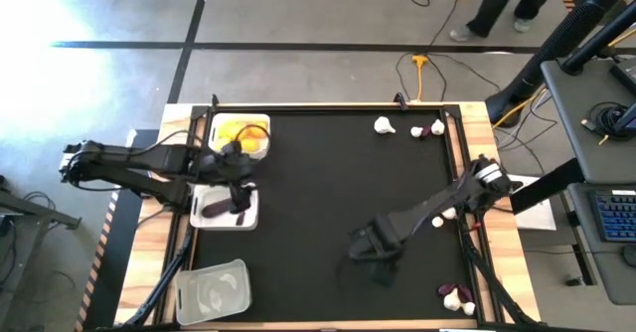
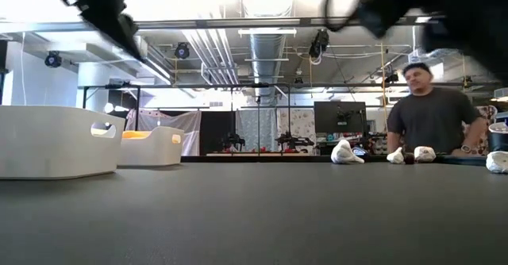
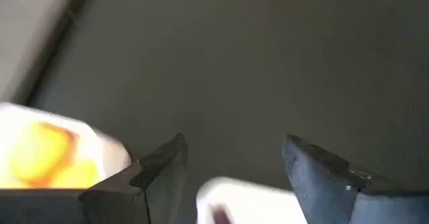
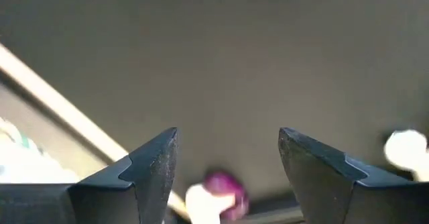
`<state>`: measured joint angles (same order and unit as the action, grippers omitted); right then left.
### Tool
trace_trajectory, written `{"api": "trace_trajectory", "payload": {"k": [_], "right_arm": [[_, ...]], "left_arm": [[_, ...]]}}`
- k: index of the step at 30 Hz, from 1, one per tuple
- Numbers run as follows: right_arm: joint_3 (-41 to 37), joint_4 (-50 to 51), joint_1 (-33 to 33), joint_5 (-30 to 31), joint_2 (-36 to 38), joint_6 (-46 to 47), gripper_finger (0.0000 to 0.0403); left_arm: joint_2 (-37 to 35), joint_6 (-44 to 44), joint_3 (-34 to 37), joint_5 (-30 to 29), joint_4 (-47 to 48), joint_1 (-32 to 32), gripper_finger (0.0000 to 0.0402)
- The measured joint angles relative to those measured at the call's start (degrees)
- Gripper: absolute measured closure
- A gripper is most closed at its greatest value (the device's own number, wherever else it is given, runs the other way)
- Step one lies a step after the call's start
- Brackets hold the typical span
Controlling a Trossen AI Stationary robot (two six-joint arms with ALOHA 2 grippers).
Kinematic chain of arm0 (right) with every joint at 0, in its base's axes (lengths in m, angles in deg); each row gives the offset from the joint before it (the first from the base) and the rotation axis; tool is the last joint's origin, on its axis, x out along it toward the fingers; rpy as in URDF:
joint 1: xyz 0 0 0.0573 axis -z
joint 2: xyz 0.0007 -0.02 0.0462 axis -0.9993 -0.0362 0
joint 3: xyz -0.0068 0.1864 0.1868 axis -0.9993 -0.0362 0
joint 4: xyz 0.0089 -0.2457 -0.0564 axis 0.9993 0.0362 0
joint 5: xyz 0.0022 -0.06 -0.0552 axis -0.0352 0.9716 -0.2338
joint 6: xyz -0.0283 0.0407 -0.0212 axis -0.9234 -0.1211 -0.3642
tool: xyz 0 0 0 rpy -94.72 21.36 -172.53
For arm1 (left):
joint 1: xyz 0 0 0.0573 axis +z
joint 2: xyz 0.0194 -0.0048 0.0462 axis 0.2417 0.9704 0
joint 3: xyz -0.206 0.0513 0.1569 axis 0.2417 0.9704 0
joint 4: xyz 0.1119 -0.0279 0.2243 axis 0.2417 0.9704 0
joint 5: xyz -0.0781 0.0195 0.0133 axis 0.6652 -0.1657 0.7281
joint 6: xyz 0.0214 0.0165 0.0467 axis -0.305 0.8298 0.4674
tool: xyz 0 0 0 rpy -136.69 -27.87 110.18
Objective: Sort produce into baskets
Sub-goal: Put the eggplant into the bottom white bin
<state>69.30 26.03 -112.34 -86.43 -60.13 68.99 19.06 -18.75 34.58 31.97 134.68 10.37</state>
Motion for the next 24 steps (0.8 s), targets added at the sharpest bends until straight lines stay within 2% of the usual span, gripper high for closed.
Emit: {"api": "trace_trajectory", "payload": {"k": [2, 4, 7, 10, 12, 15, 24], "right_arm": [[-0.53, 1.83, -2.09, -3.09, -1.42, -0.06, 0.0154], [-2.08, 1.49, -4.36, -5.39, -2.2, -0.18, 0.0154], [-5.52, 0.85, -7.56, -12.0, -3.24, -0.26, 0.0154], [-8.72, -0.45, -10.88, -17.3, -4.12, 0.82, 0.0154], [-10.04, -1.1, -12.31, -20.33, -4.93, 3.73, 0.0154], [-11.03, -3.45, -13.76, -20.87, -6.6, 5.59, 0.0154], [-12.84, -4.43, -16.78, -25.09, -11.82, 2.82, 0.0154]], "left_arm": [[0.0, 1.77, -0.73, -1.62, -5.12, 0.08, 0.0174], [0.08, 3.42, -0.79, -0.76, -12.43, 0.13, 0.0174], [1.46, 5.0, -0.08, 3.88, -25.63, 0.13, 0.0174], [4.03, 5.02, 0.55, 7.23, -34.86, 0.05, 0.0174], [5.8, 4.88, 0.78, 8.1, -37.25, 0.06, 0.0174], [8.75, 4.48, 0.84, 9.64, -38.07, 0.06, 0.0174], [15.45, 3.34, 0.91, 11.37, -39.44, 0.06, 0.0174]]}}
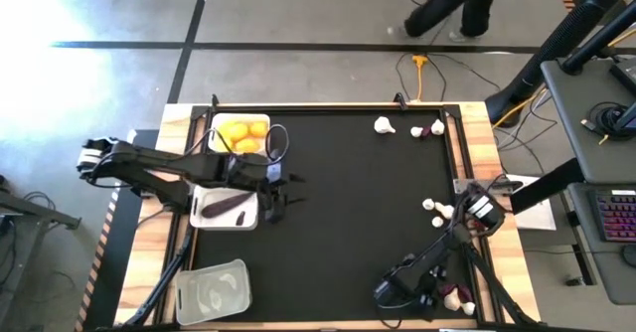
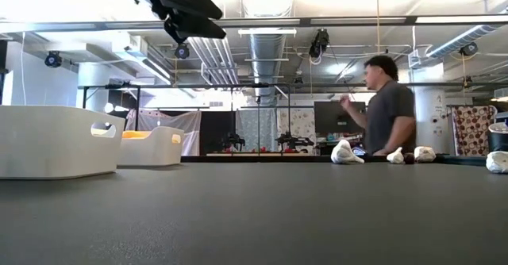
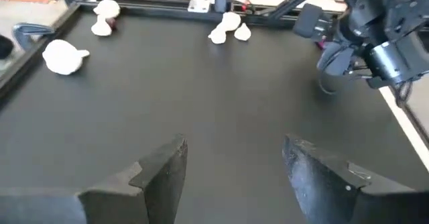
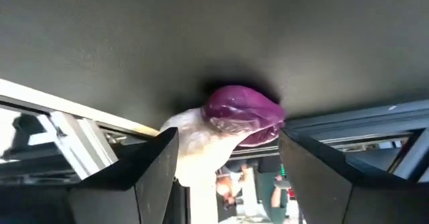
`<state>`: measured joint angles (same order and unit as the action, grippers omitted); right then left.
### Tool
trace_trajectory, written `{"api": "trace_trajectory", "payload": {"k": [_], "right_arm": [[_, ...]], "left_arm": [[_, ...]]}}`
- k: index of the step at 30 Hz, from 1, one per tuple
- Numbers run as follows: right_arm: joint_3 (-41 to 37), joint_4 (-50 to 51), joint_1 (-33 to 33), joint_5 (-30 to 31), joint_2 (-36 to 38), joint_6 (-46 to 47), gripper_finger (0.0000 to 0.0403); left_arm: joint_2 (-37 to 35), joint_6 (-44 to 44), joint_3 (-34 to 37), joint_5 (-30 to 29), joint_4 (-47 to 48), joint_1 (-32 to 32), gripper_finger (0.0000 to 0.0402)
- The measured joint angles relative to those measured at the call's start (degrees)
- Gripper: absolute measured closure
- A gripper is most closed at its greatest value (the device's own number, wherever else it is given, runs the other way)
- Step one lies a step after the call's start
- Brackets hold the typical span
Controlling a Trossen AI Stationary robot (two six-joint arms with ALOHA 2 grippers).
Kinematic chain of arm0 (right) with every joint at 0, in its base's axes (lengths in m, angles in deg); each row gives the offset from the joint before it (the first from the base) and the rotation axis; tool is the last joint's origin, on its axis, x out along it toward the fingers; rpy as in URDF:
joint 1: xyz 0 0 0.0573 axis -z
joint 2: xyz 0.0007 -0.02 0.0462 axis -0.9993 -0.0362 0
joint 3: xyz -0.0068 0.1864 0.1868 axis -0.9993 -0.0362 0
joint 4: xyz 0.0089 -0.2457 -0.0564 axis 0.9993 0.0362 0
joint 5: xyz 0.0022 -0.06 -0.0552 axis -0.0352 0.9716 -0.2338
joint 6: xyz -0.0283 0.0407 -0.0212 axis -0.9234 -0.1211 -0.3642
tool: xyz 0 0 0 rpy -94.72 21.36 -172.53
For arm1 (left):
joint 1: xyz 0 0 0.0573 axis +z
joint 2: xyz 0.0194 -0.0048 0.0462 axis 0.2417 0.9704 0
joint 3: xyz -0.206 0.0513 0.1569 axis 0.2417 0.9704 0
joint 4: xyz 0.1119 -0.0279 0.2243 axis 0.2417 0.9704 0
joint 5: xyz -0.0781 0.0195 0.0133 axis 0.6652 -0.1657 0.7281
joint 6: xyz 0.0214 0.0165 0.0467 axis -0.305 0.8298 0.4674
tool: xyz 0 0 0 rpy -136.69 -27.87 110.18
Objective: Sort produce into baskets
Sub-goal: Put the eggplant into the bottom white bin
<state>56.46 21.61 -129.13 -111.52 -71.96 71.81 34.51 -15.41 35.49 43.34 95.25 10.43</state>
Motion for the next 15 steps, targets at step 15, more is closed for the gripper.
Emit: {"api": "trace_trajectory", "payload": {"k": [15], "right_arm": [[-0.07, -0.04, -0.53, 4.95, -2.93, -6.03, 0.0186]], "left_arm": [[-0.14, -0.13, 0.02, 0.12, -3.64, 0.02, 0.0174]]}}
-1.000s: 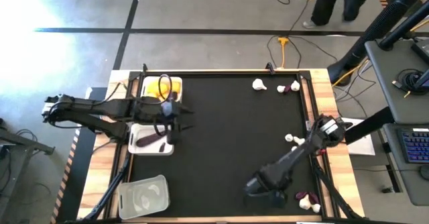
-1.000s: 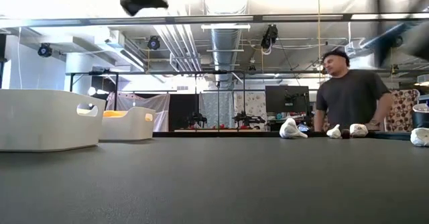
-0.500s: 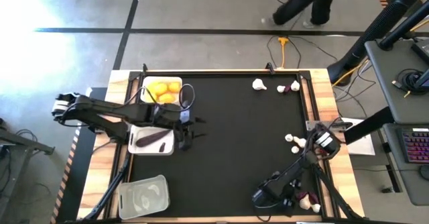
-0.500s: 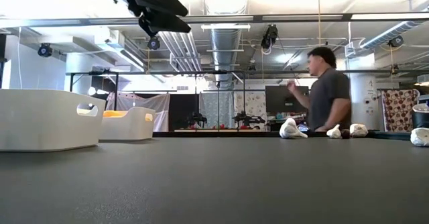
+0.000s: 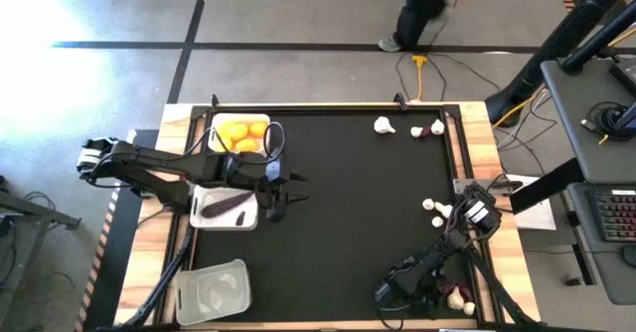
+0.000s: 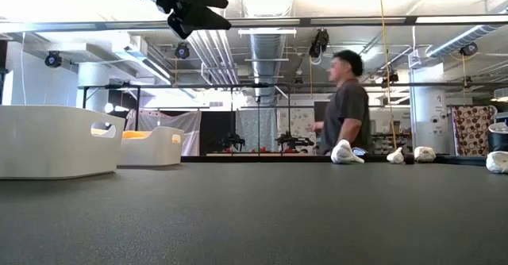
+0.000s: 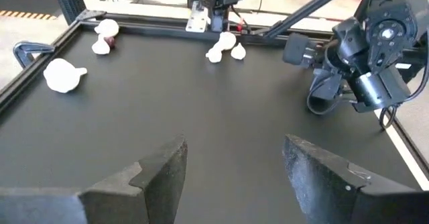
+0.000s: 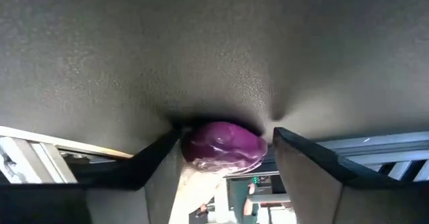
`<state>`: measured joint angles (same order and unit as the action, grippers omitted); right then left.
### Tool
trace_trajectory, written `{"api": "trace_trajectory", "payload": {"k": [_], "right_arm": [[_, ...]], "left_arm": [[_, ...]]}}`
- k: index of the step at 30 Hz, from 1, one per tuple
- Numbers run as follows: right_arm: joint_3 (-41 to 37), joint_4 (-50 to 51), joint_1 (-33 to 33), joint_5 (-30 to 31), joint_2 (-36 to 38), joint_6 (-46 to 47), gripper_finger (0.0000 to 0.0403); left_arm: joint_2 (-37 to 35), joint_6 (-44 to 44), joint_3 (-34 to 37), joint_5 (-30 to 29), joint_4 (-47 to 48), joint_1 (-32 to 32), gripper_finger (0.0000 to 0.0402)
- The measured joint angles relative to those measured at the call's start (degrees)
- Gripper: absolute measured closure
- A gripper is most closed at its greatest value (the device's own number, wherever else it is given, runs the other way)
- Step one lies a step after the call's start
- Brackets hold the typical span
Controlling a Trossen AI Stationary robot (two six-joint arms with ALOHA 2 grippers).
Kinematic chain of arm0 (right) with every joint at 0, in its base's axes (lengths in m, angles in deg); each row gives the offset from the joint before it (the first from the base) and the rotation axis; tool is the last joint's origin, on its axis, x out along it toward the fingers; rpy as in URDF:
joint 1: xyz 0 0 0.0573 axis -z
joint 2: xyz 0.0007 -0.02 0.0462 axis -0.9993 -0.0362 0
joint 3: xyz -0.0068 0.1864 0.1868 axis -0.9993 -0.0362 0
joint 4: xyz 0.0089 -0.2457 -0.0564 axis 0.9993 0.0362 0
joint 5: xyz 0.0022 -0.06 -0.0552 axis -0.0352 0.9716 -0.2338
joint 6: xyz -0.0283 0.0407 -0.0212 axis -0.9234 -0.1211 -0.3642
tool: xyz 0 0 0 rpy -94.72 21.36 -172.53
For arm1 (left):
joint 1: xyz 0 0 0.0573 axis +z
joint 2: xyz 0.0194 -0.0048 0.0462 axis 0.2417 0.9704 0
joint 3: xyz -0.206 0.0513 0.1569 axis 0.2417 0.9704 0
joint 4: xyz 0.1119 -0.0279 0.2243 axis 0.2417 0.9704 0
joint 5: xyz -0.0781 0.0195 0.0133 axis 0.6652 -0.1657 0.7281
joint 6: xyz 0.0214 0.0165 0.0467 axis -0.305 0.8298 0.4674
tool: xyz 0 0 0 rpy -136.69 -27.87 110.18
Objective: Sort produce into baskets
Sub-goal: Put the eggplant into the bottom white bin
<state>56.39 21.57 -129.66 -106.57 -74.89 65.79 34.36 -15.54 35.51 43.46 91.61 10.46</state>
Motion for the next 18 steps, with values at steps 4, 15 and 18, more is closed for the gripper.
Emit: {"api": "trace_trajectory", "payload": {"k": [4, 15, 18], "right_arm": [[-0.04, 0.49, 0.09, 1.02, 0.31, -2.43, 0.0222], [-0.15, 3.15, 4.08, 9.28, 2.84, -3.75, 0.0312], [0.48, 5.06, 7.83, 16.04, 5.44, -3.73, 0.0319]], "left_arm": [[-0.72, 0.02, 0.0, -0.11, -1.16, 0.0, 0.0174], [-2.69, 0.23, 0.0, -0.31, -1.26, 0.0, 0.0174], [-4.03, 0.06, 0.0, -0.33, -0.85, 0.0, 0.0174]]}}
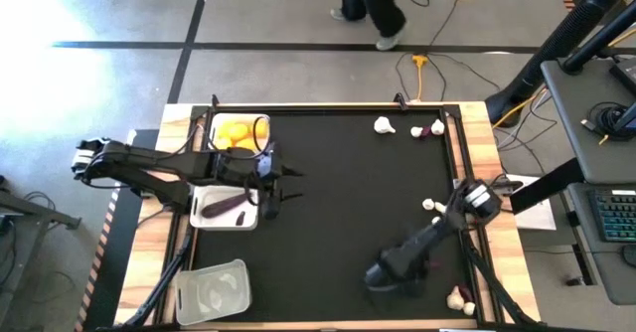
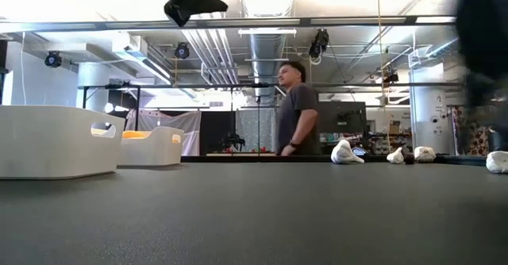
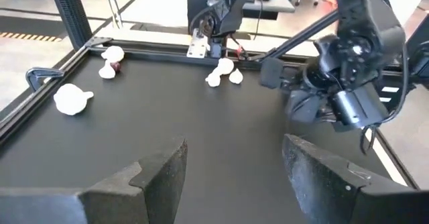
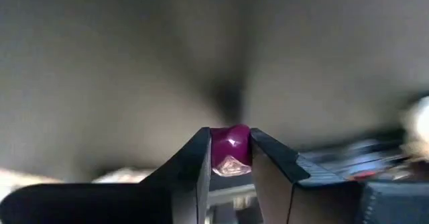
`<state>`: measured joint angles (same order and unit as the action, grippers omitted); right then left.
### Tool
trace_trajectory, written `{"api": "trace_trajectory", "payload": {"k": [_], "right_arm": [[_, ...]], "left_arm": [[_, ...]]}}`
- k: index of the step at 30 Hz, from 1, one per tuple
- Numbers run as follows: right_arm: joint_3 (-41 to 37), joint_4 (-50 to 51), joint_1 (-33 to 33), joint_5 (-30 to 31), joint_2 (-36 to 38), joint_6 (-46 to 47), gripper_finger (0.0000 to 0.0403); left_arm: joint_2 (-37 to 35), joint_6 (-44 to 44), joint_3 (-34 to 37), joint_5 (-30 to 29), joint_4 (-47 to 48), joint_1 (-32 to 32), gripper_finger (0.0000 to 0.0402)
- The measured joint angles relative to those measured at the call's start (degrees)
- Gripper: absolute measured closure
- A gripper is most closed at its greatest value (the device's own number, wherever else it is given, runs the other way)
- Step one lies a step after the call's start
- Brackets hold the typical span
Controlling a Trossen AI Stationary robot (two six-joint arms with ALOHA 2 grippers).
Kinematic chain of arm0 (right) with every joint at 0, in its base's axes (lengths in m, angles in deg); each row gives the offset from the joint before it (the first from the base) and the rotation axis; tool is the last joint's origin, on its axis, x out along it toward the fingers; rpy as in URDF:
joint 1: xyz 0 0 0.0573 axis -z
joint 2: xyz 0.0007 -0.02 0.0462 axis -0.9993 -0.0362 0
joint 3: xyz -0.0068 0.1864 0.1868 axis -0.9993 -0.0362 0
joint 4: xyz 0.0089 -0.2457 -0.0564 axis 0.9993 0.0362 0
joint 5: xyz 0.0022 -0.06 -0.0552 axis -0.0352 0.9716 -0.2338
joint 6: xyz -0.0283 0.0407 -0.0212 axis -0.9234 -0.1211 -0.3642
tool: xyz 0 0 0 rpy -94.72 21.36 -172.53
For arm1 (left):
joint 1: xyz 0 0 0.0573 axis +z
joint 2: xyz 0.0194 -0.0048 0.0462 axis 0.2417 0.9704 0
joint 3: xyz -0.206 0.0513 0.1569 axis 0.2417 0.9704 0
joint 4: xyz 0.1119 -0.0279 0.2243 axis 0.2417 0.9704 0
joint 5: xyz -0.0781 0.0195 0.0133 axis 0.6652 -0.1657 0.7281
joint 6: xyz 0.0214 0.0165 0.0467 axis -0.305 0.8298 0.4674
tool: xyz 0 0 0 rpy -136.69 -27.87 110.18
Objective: Sort produce into baskets
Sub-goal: Put the eggplant into the bottom white bin
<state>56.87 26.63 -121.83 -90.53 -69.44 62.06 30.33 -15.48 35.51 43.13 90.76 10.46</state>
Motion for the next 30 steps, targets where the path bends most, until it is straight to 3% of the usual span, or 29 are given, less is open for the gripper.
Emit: {"api": "trace_trajectory", "payload": {"k": [5, 9, 14, 21, 25, 30], "right_arm": [[3.13, -1.81, 8.86, 18.06, 6.0, 0.08, 0.0313], [3.74, -11.63, 16.67, 28.32, 10.21, -1.26, 0.0311], [3.66, -29.17, 24.77, 29.36, 12.05, -5.49, 0.0316], [3.39, -49.9, 29.88, 30.05, 9.69, -7.95, 0.0316], [3.37, -55.59, 30.66, 32.81, 8.02, -5.24, 0.0303], [2.36, -55.82, 30.58, 38.11, 7.46, -1.03, 0.0276]], "left_arm": [[-3.6, -0.18, 0.0, 0.02, 6.91, 0.0, 0.0173], [-6.55, -1.43, 0.0, -0.02, 13.08, 0.0, 0.0173], [-8.91, -7.44, 0.0, -0.01, 19.85, 0.0, 0.0173], [-9.92, -14.02, 0.66, -0.02, 28.77, 0.0, 0.0173], [-9.38, -15.7, 2.7, -0.02, 28.58, 0.0, 0.0173], [-7.73, -16.3, 6.13, -0.04, 23.86, 0.0, 0.0173]]}}
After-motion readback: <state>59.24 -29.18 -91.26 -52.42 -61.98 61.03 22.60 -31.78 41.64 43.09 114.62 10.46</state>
